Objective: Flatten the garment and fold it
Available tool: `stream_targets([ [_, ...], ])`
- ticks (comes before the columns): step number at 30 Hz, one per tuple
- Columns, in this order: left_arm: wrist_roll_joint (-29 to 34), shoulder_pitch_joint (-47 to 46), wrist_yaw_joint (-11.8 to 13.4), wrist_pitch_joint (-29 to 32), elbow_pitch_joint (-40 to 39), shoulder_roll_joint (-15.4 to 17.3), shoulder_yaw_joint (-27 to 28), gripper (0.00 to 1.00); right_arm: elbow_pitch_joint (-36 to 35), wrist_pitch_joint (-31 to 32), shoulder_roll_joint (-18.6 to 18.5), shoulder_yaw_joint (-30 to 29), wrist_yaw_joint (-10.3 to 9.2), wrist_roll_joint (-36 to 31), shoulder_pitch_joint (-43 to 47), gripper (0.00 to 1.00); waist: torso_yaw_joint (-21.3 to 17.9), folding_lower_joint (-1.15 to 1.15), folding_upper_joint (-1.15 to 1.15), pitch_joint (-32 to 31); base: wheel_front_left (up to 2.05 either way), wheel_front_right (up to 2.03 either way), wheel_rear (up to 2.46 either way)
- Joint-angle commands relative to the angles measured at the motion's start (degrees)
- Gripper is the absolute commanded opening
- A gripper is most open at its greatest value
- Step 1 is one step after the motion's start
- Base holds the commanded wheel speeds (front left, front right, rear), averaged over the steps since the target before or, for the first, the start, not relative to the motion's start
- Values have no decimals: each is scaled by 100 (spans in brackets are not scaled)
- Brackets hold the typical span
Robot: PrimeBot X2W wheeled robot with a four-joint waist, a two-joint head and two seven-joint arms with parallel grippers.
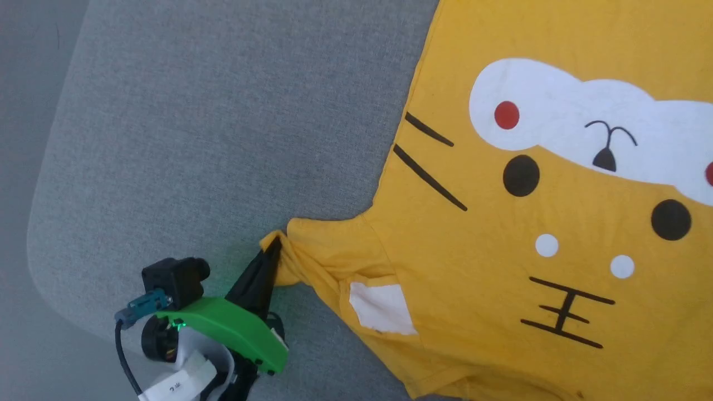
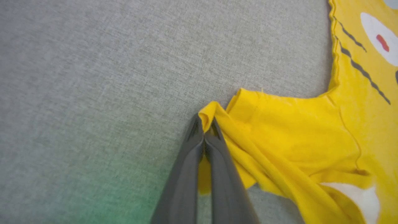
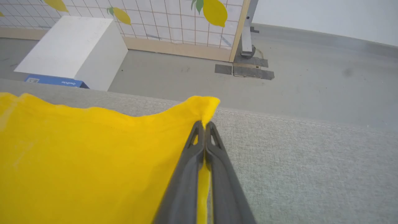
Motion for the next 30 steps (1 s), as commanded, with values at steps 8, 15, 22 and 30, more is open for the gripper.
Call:
stream_targets([
  [8, -13, 712, 373, 381, -6, 368, 226, 0, 81, -2525, -49, 349, -9, 188, 1944, 0, -948, -1, 0, -1865, 0, 0, 0],
  [15, -55, 1172, 580, 641, -212, 484, 274, 0, -220, -2732, 552, -82, -9, 212, 3576, 0, -1405, -1, 0, -2646, 0, 0, 0],
  [22, -70, 1478, 729, 830, -363, 574, 294, 0, -575, -2016, 1430, -949, -9, 330, 4797, 0, -1698, -1, 0, -3022, 0, 0, 0],
  [30, -93, 1685, 820, 965, -483, 654, 306, 0, -417, -619, 1907, -1418, -9, 402, 5285, 0, -1906, -1, 0, -3198, 0, 0, 0],
])
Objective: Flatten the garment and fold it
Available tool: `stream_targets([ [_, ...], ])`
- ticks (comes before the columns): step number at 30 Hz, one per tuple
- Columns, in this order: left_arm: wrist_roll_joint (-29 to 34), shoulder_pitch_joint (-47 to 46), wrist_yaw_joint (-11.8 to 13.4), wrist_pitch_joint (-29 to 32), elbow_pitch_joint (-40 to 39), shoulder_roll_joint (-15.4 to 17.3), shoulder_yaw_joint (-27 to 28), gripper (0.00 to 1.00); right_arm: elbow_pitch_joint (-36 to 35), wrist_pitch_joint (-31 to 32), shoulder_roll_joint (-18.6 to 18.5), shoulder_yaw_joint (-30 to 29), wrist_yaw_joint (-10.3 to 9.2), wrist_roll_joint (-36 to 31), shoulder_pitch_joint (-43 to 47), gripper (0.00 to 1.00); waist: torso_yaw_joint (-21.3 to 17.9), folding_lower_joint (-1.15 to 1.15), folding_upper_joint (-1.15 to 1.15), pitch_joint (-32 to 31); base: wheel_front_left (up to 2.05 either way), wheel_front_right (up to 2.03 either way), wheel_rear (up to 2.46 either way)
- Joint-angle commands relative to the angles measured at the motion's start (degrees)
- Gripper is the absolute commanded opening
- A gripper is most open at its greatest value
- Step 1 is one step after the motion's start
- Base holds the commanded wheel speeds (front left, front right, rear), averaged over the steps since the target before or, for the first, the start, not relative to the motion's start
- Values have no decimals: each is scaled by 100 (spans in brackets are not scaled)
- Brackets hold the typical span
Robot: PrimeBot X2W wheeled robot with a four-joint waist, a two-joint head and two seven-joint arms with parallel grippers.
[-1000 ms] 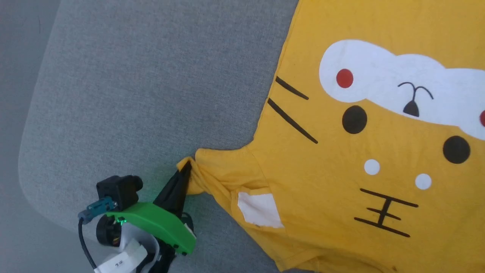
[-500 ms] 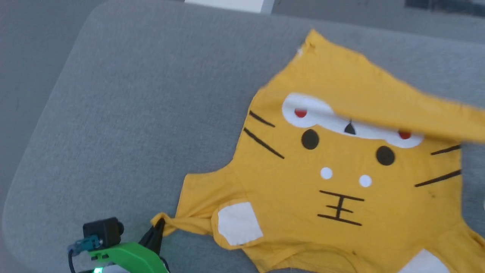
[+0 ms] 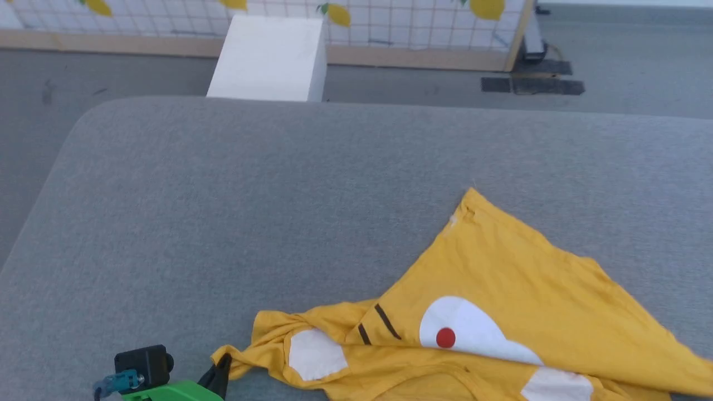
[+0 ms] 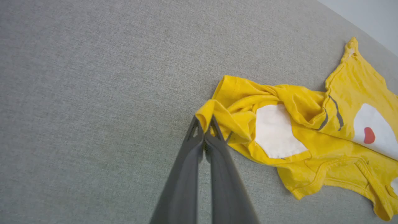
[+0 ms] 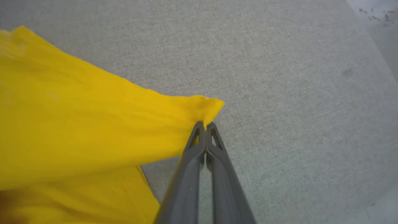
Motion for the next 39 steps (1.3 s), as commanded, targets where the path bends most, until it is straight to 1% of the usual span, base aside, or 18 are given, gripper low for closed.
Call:
stream_targets([
  [1, -47, 55, 17, 19, -38, 44, -8, 0, 82, 181, 25, -36, -10, 66, 43, 0, -256, 0, 0, -262, 0, 0, 0],
  [4, -62, 59, 19, 48, -43, 39, -37, 0, 331, 584, 44, -48, -10, 117, 29, 0, -261, 0, 0, -291, 0, 0, 0],
  [5, -66, 59, 18, 57, -43, 40, -45, 0, 407, 644, 46, -27, -10, 155, 15, 2, -257, 0, 0, -294, 0, 0, 0],
  [6, -70, 59, 17, 68, -45, 43, -54, 0, 486, 706, 47, 38, -10, 185, 6, 38, -248, 0, 0, -297, 0, 0, 0],
  [7, -72, 58, 15, 75, -47, 46, -60, 0, 524, 732, 47, 80, -10, 199, -4, 90, -235, 0, 0, -296, 0, 0, 0],
  [8, -73, 57, 14, 85, -51, 53, -66, 0, 534, 723, 48, 117, -10, 204, -31, 100, -218, 0, 0, -291, 0, 0, 0],
  [9, -73, 54, 16, 90, -56, 57, -68, 0, 519, 690, 48, 152, -10, 199, -65, 100, -207, 0, 0, -286, 0, 0, 0],
  [10, -76, 43, 21, 100, -80, 76, -64, 0, 272, 277, 49, 371, -10, 73, -283, 100, -174, 0, 0, -231, 0, 0, 0],
  [13, -80, 13, 19, 103, -100, 87, -62, 0, 15, -373, 39, 832, -10, -10, -611, 100, -147, 0, 0, -149, 0, 0, 0],
  [16, -86, -50, 10, 103, -101, 81, -76, 0, -21, -1028, -167, 1562, -10, 73, -1033, 100, -99, 0, 0, -50, 0, 0, 0],
  [20, -88, -175, -32, 94, -76, 67, -122, 0, 240, -1773, -651, 2730, -10, 236, -1680, 100, 9, 0, 0, 112, 0, 0, 0],
  [23, -101, -231, -44, 94, -12, 38, -157, 0, 711, -2038, -905, 3474, -10, 359, -2127, 100, 129, 0, 0, 138, 0, 0, 0],
  [27, -97, -368, -94, 63, 26, 18, -202, 0, 1524, -1958, -1155, 4302, -10, 529, -2886, 100, 330, 0, 0, 323, 0, 0, 0],
  [30, -106, -459, -130, 45, 75, -22, -256, 0, 2171, -1724, -1236, 4661, -10, 621, -3373, 100, 487, 0, 0, 419, 0, 0, 0],
  [33, -117, -540, -170, 17, 144, -55, -299, 0, 2853, -1352, -1230, 4855, -10, 722, -3821, 100, 651, 0, 0, 508, 0, 0, 0],
  [35, -125, -586, -193, -5, 191, -83, -327, 0, 3247, -1094, -1193, 4881, -10, 825, -4060, 100, 753, 0, 0, 558, 0, 0, 0],
  [39, -145, -668, -242, -60, 284, -134, -375, 0, 3883, -561, -1225, 5007, -10, 866, -4450, 100, 927, 0, 0, 659, 0, 0, 0],
])
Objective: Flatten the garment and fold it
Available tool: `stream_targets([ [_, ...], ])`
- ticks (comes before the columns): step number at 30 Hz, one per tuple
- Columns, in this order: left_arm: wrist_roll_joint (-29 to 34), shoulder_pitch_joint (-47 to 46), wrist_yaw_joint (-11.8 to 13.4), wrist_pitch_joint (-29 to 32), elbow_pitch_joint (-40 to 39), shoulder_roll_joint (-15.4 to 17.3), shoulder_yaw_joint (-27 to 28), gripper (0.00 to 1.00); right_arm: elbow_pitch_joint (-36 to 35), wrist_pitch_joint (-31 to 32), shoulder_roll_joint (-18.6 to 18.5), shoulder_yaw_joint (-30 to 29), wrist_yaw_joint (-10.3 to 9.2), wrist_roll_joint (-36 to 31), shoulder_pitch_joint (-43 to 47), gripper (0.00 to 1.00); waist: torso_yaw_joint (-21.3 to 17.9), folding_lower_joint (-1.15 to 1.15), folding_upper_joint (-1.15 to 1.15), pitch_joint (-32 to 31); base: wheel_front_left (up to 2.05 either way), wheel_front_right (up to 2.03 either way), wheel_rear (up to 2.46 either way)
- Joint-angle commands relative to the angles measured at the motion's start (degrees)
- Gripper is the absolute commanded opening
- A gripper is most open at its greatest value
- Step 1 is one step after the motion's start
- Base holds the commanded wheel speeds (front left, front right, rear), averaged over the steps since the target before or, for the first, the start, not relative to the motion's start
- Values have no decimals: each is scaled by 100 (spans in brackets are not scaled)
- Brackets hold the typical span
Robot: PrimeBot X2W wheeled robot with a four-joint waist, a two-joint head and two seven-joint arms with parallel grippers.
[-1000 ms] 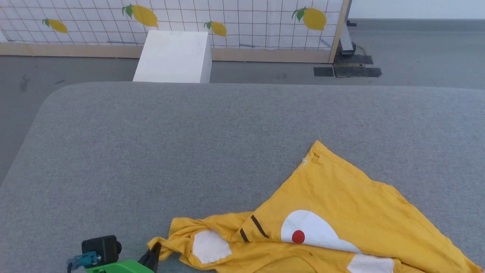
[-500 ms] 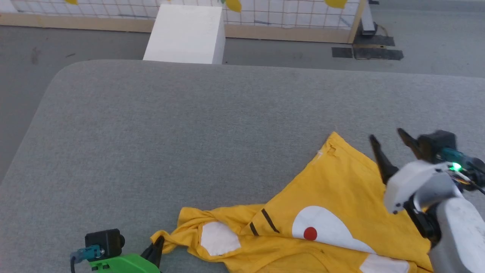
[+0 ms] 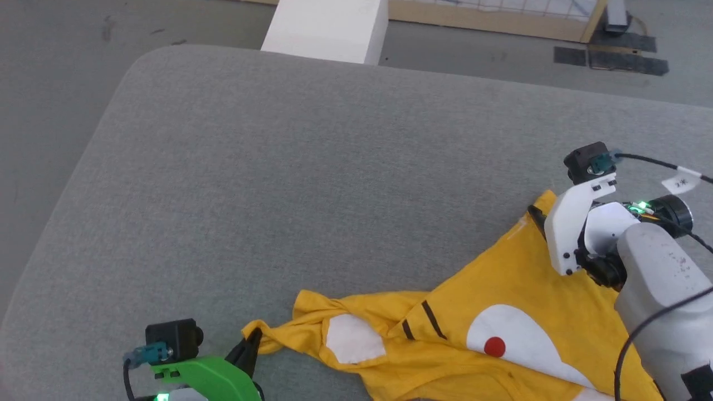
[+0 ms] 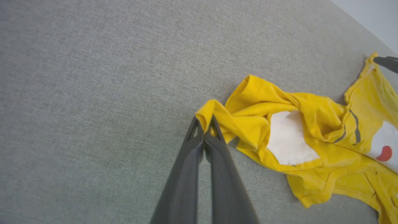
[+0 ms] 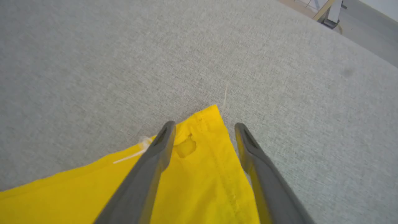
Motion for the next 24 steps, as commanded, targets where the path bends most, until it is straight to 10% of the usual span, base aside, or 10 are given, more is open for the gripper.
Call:
stream_targets([
  [1, -94, -107, -40, -54, 41, -34, -18, 0, 161, 153, -27, 37, -9, 8, -164, 100, 193, 0, 0, 163, 0, 0, 0],
  [3, -99, -132, -61, -77, 92, -60, -49, 0, 428, 466, -40, 73, -9, -16, -293, 100, 245, 0, 0, 189, 0, 0, 0],
  [8, -128, -151, -72, -123, 174, -99, -69, 0, 823, 1046, 6, 18, -9, -58, -491, 0, 264, 0, 0, 181, 0, 0, 0],
  [24, -171, 297, 131, -26, 38, 140, 108, 0, -686, -2169, 464, -1142, -9, 356, 1296, 0, -846, 0, 0, -639, 0, 0, 0],
])
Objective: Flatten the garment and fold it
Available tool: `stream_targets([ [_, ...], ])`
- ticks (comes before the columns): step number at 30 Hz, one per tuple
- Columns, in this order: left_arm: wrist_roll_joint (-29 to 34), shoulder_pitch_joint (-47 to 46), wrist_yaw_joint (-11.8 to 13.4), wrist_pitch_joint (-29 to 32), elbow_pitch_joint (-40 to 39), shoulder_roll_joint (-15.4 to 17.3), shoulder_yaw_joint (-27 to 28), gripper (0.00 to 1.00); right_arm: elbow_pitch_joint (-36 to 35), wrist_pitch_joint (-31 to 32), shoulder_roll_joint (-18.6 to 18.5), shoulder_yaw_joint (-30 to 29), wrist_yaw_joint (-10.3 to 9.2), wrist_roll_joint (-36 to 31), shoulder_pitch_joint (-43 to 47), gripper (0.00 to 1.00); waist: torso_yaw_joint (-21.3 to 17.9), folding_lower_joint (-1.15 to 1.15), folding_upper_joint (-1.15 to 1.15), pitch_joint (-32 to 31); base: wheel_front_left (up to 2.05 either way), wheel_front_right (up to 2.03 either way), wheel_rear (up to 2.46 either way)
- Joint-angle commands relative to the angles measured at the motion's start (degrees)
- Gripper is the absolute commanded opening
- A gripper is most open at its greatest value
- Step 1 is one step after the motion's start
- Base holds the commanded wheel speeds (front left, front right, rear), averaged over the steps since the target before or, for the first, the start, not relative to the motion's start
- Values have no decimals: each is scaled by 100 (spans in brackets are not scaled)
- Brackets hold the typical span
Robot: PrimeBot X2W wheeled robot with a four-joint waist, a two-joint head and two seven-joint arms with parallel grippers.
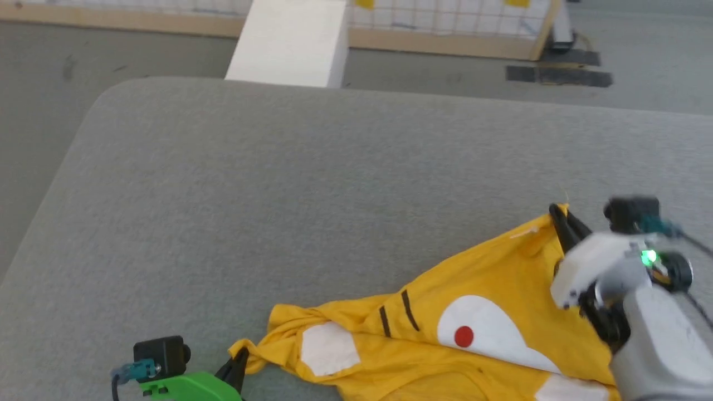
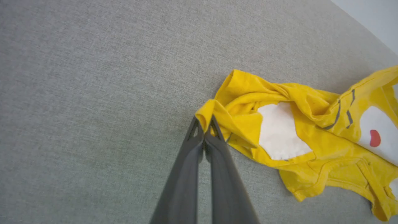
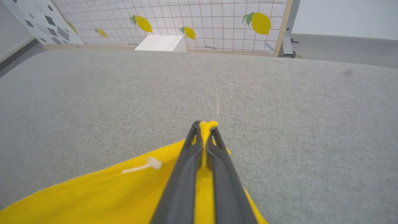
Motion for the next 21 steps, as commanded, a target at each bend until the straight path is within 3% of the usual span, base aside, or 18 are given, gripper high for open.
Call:
stream_targets([
  [1, -19, 92, 33, 19, -42, 56, 30, 0, -216, -223, 63, -141, -10, 37, 343, 0, -418, 0, 0, -340, 0, 0, 0],
  [7, -6, 170, 98, 32, -152, 123, 83, 0, -1357, -640, 442, -793, -10, -53, 1738, 0, -794, 0, 0, -454, 0, 0, 0],
  [13, 6, 223, 135, 44, -181, 172, 101, 0, -2453, -402, 725, -1244, -10, -175, 2845, 0, -1080, 0, 0, -538, 0, 0, 0],
  [21, 106, -267, -37, -280, -247, 270, 229, 0, -3519, 249, 740, -1411, -10, -459, 3081, 0, -1216, 0, 0, -526, 0, 0, 0],
])
